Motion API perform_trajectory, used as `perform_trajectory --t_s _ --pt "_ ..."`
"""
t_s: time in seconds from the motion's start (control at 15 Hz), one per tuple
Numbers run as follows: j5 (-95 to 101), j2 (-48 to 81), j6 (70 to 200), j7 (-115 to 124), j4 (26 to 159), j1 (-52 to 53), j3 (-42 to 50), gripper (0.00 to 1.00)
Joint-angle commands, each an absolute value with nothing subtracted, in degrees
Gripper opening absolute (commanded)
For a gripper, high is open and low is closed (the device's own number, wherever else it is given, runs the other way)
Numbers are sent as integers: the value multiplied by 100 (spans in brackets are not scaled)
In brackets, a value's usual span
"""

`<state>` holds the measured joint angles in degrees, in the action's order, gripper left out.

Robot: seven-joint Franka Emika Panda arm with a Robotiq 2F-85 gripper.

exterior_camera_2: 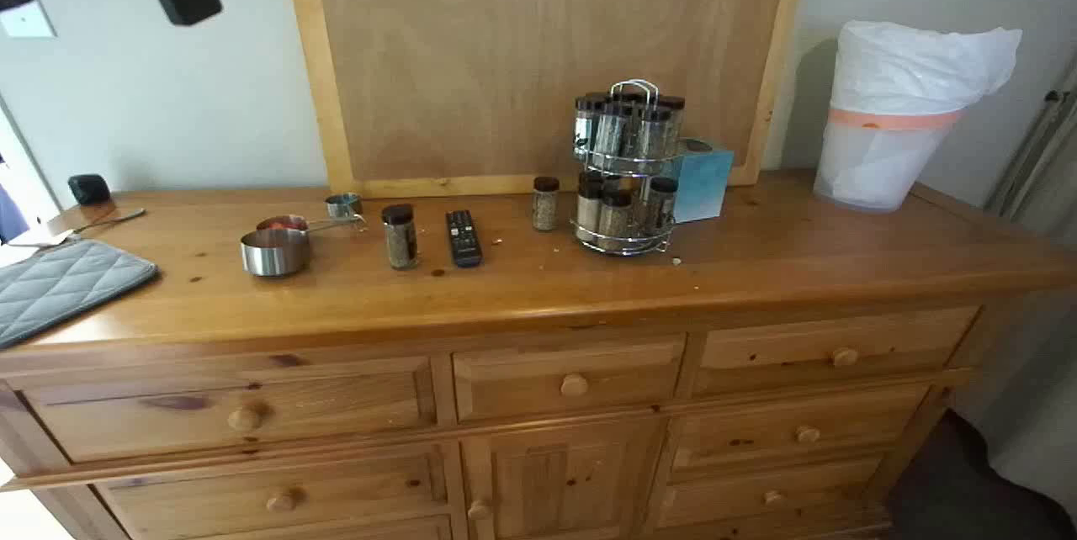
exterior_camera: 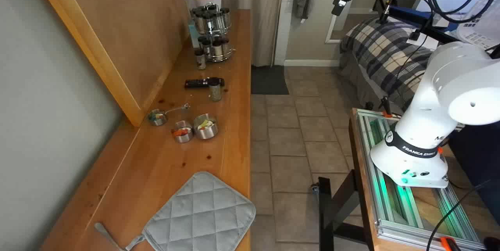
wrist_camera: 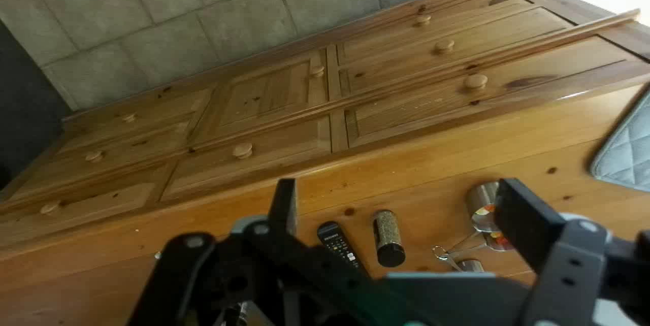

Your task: Move the seasoning rack to the left, pick up the container on the left and put it on the bottom compartment of the seasoning rack

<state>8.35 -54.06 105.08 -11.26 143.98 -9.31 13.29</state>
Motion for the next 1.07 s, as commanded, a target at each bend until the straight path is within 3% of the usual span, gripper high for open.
perform_trajectory --t_s 0.0,0.73,1.0 --pt "846 -5402 10488 -1111 14379 -908 1340 100" --pt "846 -5402 10488 -1111 14379 -908 1340 100" --pt "710 -4868 10687 -1168 14383 -538 1237 100"
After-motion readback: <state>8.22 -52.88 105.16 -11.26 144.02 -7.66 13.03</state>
